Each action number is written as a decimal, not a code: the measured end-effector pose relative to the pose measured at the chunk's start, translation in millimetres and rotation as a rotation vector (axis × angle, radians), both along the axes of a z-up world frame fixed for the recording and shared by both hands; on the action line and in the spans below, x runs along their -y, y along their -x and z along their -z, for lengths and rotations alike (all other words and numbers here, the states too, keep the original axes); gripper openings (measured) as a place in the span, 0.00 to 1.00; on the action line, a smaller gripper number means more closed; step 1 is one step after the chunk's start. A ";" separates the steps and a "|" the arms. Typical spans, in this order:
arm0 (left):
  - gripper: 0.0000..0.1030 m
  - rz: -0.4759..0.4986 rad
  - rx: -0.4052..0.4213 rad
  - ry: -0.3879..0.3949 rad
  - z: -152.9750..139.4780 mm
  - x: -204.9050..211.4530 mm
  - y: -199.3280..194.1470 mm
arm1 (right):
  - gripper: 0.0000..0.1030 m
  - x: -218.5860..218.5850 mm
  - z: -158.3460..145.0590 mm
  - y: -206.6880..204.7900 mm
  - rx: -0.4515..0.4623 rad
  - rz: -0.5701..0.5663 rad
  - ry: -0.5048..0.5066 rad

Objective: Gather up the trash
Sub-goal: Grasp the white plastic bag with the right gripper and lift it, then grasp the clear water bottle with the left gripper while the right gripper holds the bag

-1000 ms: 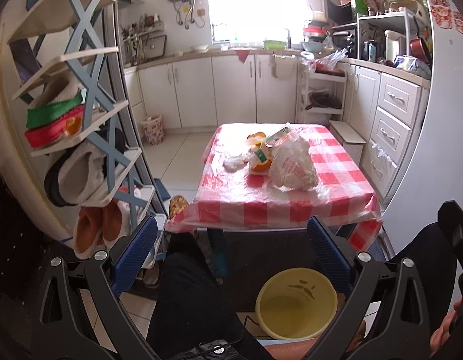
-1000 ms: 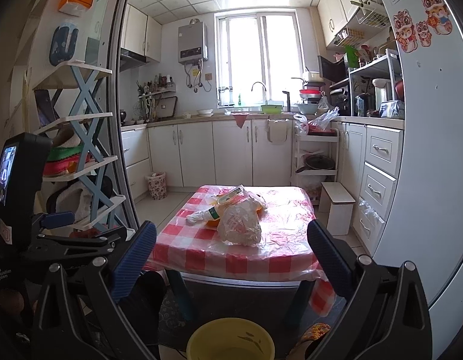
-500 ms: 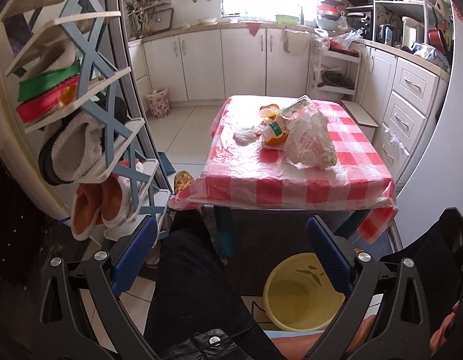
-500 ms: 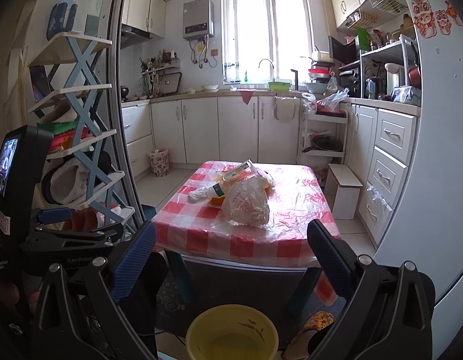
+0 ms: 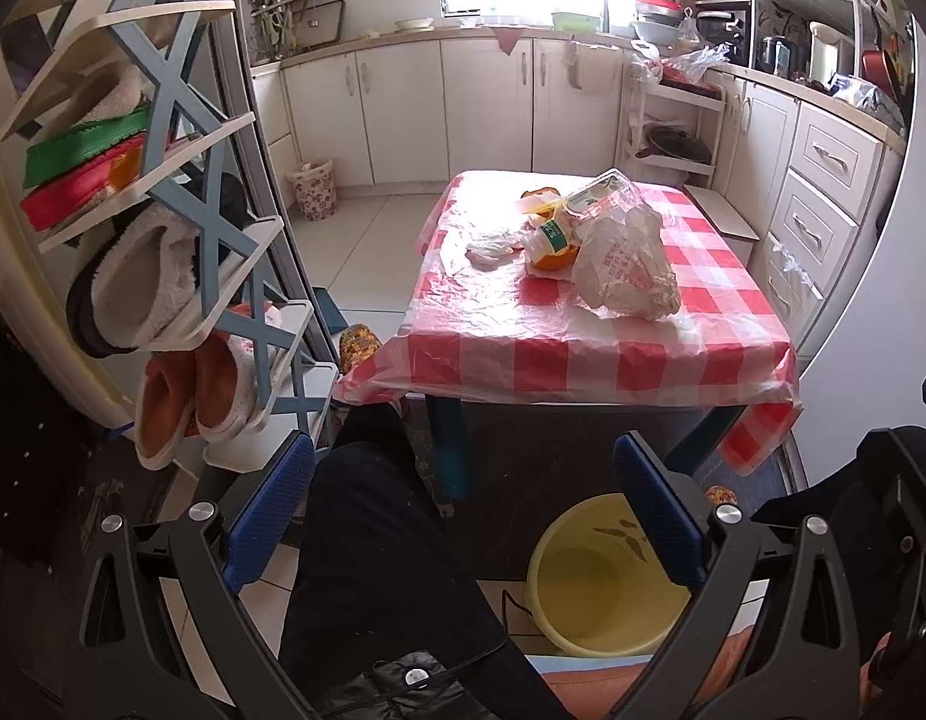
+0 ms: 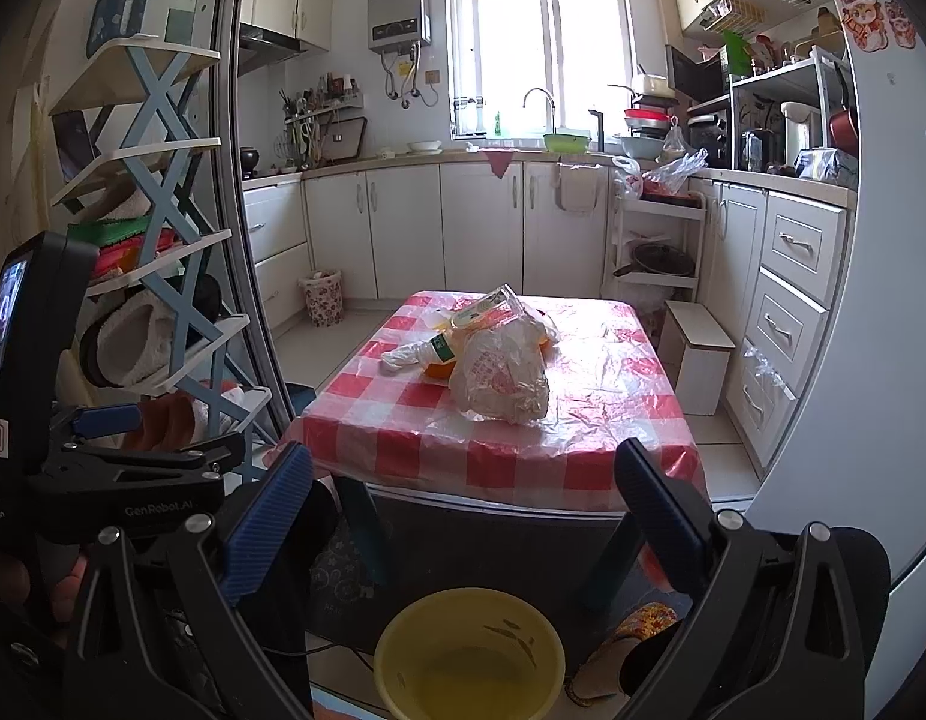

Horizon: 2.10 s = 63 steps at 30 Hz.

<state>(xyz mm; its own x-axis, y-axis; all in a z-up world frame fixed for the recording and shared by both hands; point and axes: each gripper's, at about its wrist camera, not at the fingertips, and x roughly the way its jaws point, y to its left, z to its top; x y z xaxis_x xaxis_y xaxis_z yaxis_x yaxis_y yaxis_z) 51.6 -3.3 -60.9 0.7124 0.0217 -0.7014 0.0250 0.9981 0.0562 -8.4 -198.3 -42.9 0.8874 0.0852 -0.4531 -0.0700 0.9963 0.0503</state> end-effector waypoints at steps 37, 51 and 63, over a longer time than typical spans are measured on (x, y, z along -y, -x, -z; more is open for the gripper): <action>0.93 0.141 0.030 -0.099 78.3 65.9 -263.0 | 0.35 94.0 122.8 -312.3 -0.407 -0.206 -0.417; 0.93 0.315 0.098 -0.153 98.2 129.4 -334.4 | 0.27 146.9 114.3 -303.9 -0.318 -0.128 -0.545; 0.76 0.404 0.038 -0.165 95.5 172.0 -366.5 | 0.30 164.9 117.5 -292.7 -0.317 -0.075 -0.628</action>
